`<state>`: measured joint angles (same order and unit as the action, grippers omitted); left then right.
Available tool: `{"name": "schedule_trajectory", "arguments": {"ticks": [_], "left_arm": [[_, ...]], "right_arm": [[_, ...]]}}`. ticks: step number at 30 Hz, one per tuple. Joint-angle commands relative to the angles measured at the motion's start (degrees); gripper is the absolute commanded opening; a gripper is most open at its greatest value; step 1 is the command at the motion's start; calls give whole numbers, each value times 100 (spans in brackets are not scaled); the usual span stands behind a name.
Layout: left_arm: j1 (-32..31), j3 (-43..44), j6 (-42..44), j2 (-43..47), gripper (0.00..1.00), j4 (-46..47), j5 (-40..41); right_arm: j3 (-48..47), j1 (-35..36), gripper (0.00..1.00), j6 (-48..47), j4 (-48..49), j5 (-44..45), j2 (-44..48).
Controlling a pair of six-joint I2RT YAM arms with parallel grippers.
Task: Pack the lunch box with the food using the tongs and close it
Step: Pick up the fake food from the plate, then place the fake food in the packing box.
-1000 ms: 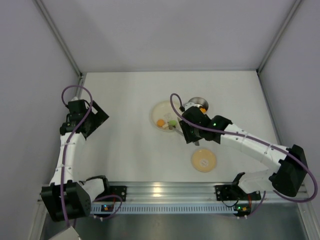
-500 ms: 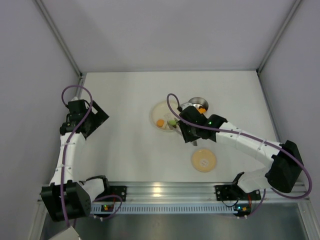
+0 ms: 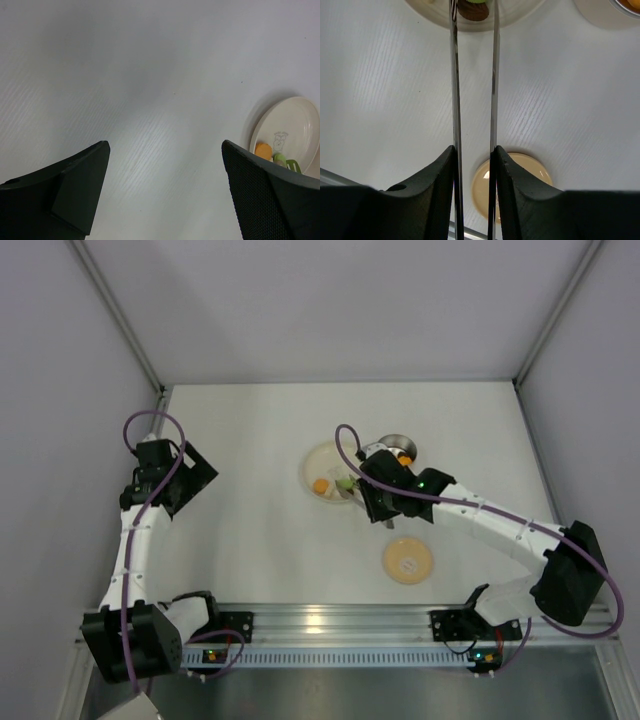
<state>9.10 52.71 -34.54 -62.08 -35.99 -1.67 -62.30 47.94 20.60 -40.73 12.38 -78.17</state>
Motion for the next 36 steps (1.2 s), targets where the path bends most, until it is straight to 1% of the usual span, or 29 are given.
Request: {"name": "schedule_trajectory", "arguments": {"ticks": [1,12,17,21,28,36], "left_arm": [[-5,-50,44,65,98,224,44],[-5,-59,44,74,99,224,27],[-5,-59,44,74,98,224,18],[-5,-59,53,74,98,233,9],[-5,-59,53,82,99,224,9],[-14,-59,53,82,98,233,18]], "right_arm": [[-273,-75,26,-30,241,159,197],[-537,-92,26,-39,179,221,241],[-695,-171,26,-74,4,519,311],[-774,-452,27,-170,-93,519,539],[-792,-1154,27,-364,-348,590,1032],[-379,-1533,28,-416,-322,625,1173]]}}
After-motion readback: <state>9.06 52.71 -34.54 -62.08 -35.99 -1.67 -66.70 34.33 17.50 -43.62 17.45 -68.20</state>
